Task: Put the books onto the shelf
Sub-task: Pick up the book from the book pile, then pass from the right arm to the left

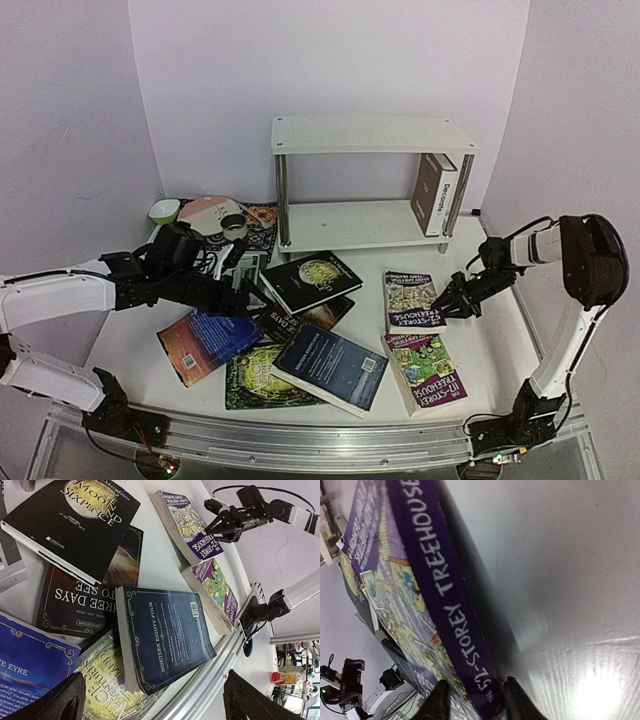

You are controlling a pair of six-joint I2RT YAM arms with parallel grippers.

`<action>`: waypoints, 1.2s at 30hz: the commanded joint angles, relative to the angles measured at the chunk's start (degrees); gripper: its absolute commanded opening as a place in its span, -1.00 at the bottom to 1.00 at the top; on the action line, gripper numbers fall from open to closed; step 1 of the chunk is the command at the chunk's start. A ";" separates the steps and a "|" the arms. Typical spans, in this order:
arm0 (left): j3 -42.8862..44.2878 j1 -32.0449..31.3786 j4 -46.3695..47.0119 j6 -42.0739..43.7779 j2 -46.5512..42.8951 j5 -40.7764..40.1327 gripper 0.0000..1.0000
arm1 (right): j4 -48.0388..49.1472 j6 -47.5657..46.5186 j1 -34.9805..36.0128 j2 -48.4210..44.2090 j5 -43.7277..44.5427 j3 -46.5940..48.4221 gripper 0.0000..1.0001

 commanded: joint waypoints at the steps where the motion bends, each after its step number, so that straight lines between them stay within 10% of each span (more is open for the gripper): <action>1: 3.78 -0.80 3.02 0.79 1.14 0.63 0.93 | -1.53 2.42 0.33 -6.21 -5.65 -2.39 -0.65; 3: 4.29 -1.13 3.03 0.72 1.60 0.64 0.93 | -1.47 3.77 0.34 -8.88 -6.90 -3.12 -1.00; 12: 7.84 -7.52 3.19 3.14 4.14 -6.24 0.99 | -1.54 12.72 3.44 -22.13 -5.54 -6.01 -1.00; 23: 18.27 -19.69 3.20 20.65 8.99 -23.36 0.99 | -0.55 33.40 23.87 -37.61 23.34 -1.59 -1.00; 36: 30.28 -30.00 3.80 43.93 19.42 -35.29 0.99 | -1.19 50.33 37.22 -33.46 34.87 9.43 -1.00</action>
